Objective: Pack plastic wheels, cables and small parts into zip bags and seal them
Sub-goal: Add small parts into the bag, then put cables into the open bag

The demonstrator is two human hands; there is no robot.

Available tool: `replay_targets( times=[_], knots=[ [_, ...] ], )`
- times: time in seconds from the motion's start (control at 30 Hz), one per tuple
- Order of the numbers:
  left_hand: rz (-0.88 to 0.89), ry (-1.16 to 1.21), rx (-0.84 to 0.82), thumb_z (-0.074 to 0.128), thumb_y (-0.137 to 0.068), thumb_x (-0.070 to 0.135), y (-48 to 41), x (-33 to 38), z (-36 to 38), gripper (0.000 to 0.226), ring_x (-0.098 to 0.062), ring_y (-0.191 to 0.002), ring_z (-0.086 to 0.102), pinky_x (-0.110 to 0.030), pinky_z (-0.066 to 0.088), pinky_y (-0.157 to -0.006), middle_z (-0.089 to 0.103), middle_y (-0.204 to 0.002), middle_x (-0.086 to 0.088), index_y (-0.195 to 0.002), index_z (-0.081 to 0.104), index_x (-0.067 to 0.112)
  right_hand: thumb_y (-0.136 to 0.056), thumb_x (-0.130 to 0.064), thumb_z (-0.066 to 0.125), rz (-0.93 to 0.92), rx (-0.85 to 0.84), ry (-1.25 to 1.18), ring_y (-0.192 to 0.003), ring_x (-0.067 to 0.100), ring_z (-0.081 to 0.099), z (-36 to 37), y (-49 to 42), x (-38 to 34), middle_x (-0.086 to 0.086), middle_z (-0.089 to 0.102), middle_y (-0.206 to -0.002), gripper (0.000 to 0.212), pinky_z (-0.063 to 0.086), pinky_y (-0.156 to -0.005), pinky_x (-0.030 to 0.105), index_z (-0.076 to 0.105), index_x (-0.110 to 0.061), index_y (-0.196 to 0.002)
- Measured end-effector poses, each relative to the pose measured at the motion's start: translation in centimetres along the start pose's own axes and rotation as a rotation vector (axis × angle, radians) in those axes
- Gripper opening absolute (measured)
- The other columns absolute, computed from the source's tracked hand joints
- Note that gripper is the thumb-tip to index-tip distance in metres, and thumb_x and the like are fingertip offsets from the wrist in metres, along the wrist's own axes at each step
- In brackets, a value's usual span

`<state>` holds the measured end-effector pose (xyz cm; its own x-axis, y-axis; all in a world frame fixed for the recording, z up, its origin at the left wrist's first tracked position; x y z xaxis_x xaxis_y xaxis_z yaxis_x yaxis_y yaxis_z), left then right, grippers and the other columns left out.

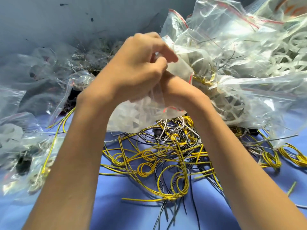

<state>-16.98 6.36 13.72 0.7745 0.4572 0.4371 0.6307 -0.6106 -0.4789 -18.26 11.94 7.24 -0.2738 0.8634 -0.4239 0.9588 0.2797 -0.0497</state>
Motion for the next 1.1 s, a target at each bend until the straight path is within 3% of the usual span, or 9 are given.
replay_targets(
  times=[0.07,0.17,0.27,0.37,0.43,0.5,0.6,0.8,1.1],
  knots=[
    [-0.001,0.016,0.032,0.041,-0.071,0.019,-0.1,-0.1,-0.4,0.037,-0.005,-0.072,0.051,-0.013,0.037,-0.067,0.057,-0.09,0.007,-0.095,0.064,0.035,-0.093,0.004,0.048,-0.017,0.071,-0.265,-0.075,0.013,0.046,0.4,-0.1,-0.5,0.019,0.069,-0.099,0.031,0.039,-0.066,0.009,0.052,0.013,-0.122],
    [-0.029,-0.057,0.001,0.049,-0.075,0.015,-0.1,-1.4,0.1,0.033,0.003,-0.06,0.047,-0.006,0.031,-0.06,0.047,-0.075,0.016,-0.098,0.07,0.027,-0.095,-0.008,0.053,-0.026,-0.148,-0.171,-0.091,0.016,0.051,2.2,-0.4,-0.6,0.003,0.061,-0.093,0.022,0.042,-0.087,0.026,0.062,0.002,-0.113],
    [-0.156,-0.194,-0.026,0.055,-0.078,0.008,-0.2,-4.0,1.0,0.033,-0.006,-0.073,0.049,-0.014,0.038,-0.075,0.055,-0.088,0.003,-0.104,0.072,0.019,-0.09,-0.008,0.055,-0.082,-0.172,-0.001,-0.08,0.011,0.055,0.0,0.7,0.7,0.001,0.064,-0.086,0.015,0.041,-0.074,0.029,0.066,-0.015,-0.083],
    [-0.299,-0.277,-0.048,0.056,-0.077,0.009,0.3,-6.4,1.2,0.033,-0.028,-0.104,0.056,-0.032,0.044,-0.095,0.063,-0.109,-0.007,-0.103,0.072,0.024,-0.085,-0.026,0.066,0.047,-0.085,-0.235,-0.084,0.005,0.068,-3.5,2.9,3.3,-0.005,0.075,-0.09,0.012,0.053,-0.081,0.025,0.076,-0.022,-0.088],
    [-0.373,-0.327,-0.093,0.057,-0.076,0.008,0.7,-7.8,1.4,0.035,-0.031,-0.109,0.056,-0.033,0.043,-0.095,0.065,-0.111,-0.008,-0.103,0.072,0.026,-0.08,-0.03,0.07,0.185,-0.116,-0.214,-0.077,0.006,0.071,-4.2,4.1,5.8,-0.003,0.075,-0.078,0.014,0.057,-0.079,0.026,0.076,-0.019,-0.087],
    [-0.421,-0.356,-0.143,0.058,-0.076,0.01,1.0,-8.6,1.9,0.036,-0.031,-0.106,0.058,-0.033,0.045,-0.092,0.066,-0.114,-0.009,-0.103,0.072,0.028,-0.079,-0.026,0.074,0.355,-0.235,-0.064,-0.068,0.003,0.071,-3.7,4.9,8.1,-0.001,0.074,-0.071,0.016,0.054,-0.063,0.013,0.075,-0.012,-0.088],
    [-0.451,-0.346,-0.196,0.056,-0.078,0.013,1.3,-9.0,2.5,0.035,-0.032,-0.107,0.058,-0.036,0.047,-0.093,0.065,-0.118,-0.01,-0.105,0.071,0.029,-0.076,-0.024,0.077,0.515,-0.359,0.012,-0.069,0.002,0.071,-2.5,5.3,9.8,0.001,0.075,-0.076,0.021,0.053,-0.074,0.016,0.075,-0.012,-0.094],
    [-0.443,-0.322,-0.196,0.054,-0.079,0.013,1.4,-8.9,2.8,0.035,-0.027,-0.106,0.058,-0.035,0.046,-0.093,0.065,-0.118,-0.004,-0.106,0.071,0.028,-0.071,-0.04,0.08,0.468,-0.378,0.169,-0.048,-0.012,0.058,-0.1,3.4,9.8,-0.018,0.066,-0.056,0.018,0.039,-0.047,0.015,0.07,-0.032,-0.084],
    [-0.413,-0.317,-0.2,0.056,-0.08,0.015,1.3,-8.9,2.6,0.033,-0.021,-0.096,0.055,-0.029,0.042,-0.086,0.066,-0.117,-0.003,-0.105,0.071,0.029,-0.069,-0.038,0.074,0.435,-0.333,0.348,-0.086,0.017,0.065,0.1,2.6,9.9,-0.011,0.067,-0.088,0.012,0.056,-0.081,0.038,0.068,-0.035,-0.079]
  ],
)
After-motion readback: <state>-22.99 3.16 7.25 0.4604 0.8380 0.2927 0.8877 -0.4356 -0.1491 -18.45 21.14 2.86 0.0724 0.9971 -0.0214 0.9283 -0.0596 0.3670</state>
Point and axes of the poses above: each hand's wrist, its own y-axis away from the middle knuckle, its own z-axis out of the palm, x = y × z, the point moved 6 cm from there along -y, towards the middle knuckle
